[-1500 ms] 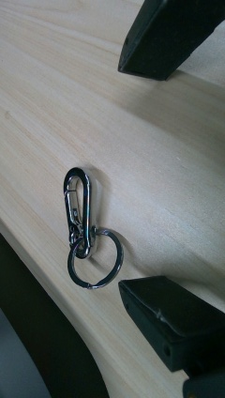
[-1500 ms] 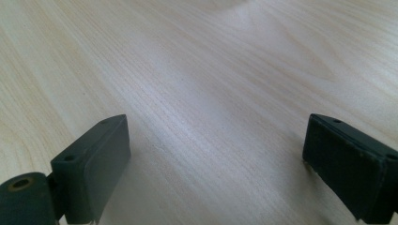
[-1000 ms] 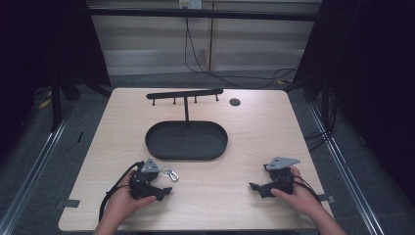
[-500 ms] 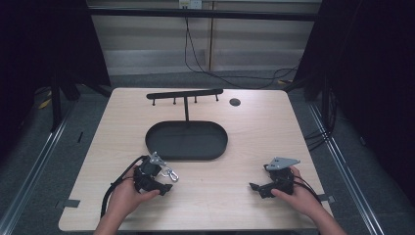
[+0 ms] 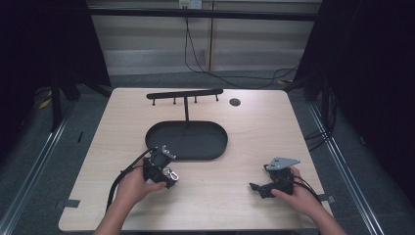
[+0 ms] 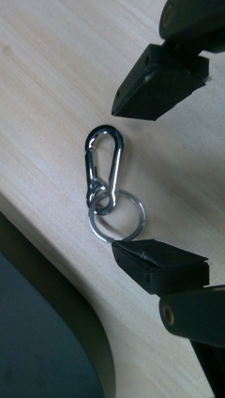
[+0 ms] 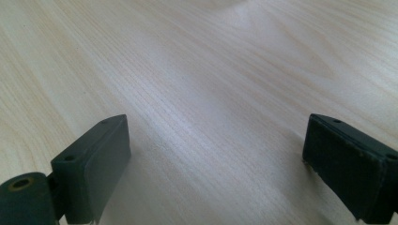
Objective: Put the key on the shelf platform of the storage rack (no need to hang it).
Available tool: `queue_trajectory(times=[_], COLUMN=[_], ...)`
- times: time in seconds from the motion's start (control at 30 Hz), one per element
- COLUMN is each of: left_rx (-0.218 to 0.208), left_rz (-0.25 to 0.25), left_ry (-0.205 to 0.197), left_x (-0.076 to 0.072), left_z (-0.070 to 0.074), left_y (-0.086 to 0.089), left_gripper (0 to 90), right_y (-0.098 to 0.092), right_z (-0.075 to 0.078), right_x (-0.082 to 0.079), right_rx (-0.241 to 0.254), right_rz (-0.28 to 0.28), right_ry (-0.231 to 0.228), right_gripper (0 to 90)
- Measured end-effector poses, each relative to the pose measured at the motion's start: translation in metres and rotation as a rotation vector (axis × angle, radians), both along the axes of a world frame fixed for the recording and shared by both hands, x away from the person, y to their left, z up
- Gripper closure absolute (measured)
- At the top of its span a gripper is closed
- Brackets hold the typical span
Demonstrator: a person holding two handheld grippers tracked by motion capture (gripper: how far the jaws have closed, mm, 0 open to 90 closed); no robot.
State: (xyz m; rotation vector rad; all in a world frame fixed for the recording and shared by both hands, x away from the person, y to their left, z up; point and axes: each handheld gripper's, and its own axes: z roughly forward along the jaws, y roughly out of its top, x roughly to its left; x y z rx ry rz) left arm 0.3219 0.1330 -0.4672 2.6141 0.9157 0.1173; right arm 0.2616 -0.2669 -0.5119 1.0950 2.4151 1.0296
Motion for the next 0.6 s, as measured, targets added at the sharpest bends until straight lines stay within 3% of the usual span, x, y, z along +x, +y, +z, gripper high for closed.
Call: queue_trajectory(times=[0.23,0.6], left_rx=[-0.003,0.007], left_rz=[-0.008,-0.042], left_ry=[0.012,0.058], left_x=[0.008,0.008], left_z=[0.0,-0.004], left_y=[-0.008,-0.02], left_gripper=[28.1,37.0], right_y=[0.0,0.0], right_z=[0.0,0.0], right_x=[0.0,0.0], right_rx=[0.001,0.0], right_rz=[-0.001,0.0], right_ry=[0.0,0.0], right_gripper=[7.3,7.3])
